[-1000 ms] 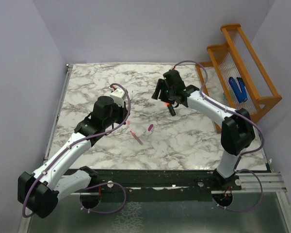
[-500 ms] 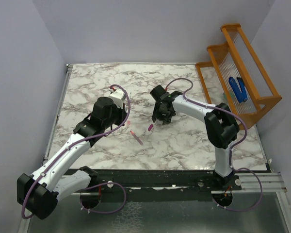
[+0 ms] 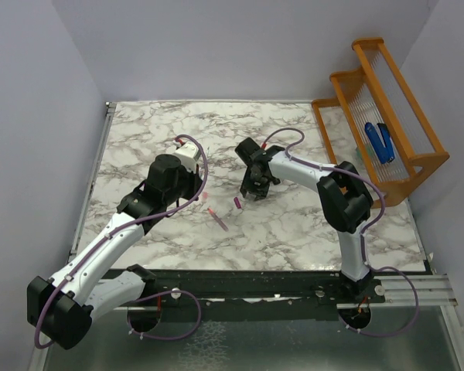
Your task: Insert the pens into the pen caps
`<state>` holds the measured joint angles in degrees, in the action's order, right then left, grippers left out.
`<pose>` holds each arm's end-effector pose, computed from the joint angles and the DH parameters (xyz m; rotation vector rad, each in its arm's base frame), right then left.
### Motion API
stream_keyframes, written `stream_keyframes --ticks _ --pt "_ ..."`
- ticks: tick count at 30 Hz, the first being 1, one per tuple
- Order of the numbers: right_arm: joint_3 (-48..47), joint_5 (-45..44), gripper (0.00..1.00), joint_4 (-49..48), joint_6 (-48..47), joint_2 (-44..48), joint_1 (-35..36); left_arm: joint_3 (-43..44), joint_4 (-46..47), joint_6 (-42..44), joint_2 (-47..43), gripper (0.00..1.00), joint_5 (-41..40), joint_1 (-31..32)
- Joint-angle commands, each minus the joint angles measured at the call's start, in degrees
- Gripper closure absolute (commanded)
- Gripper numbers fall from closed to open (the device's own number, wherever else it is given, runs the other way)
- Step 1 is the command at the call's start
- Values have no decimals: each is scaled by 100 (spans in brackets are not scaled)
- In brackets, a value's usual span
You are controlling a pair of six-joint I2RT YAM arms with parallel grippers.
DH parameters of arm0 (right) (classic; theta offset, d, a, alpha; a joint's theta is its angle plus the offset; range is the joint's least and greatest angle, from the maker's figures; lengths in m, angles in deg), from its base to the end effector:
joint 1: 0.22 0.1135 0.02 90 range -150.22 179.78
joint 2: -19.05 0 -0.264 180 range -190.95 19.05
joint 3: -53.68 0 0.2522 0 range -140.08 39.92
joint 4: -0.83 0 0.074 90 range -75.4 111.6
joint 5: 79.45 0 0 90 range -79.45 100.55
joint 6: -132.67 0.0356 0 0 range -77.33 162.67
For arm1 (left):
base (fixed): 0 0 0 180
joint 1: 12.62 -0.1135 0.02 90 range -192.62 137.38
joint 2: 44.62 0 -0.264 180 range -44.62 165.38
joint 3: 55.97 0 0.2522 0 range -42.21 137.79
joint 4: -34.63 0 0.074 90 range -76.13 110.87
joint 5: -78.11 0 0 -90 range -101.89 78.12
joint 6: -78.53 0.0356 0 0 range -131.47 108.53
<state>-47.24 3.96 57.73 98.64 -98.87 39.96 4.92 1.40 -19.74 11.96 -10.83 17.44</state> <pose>0.3198 0.2647 0.1680 0.4163 2.8324 0.1911 0.1918 -0.1118 0.2998 0.4089 2.0636 -0.4258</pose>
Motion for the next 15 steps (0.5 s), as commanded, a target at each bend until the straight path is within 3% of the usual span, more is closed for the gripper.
stream_keyframes --ticks 1,15 --pt "-103 17 55 -215 186 36 55 156 -66 63 -21 100 109 -44" --pt "-529 -6 59 -688 -1033 83 437 147 -66 49 -59 100 122 -53"
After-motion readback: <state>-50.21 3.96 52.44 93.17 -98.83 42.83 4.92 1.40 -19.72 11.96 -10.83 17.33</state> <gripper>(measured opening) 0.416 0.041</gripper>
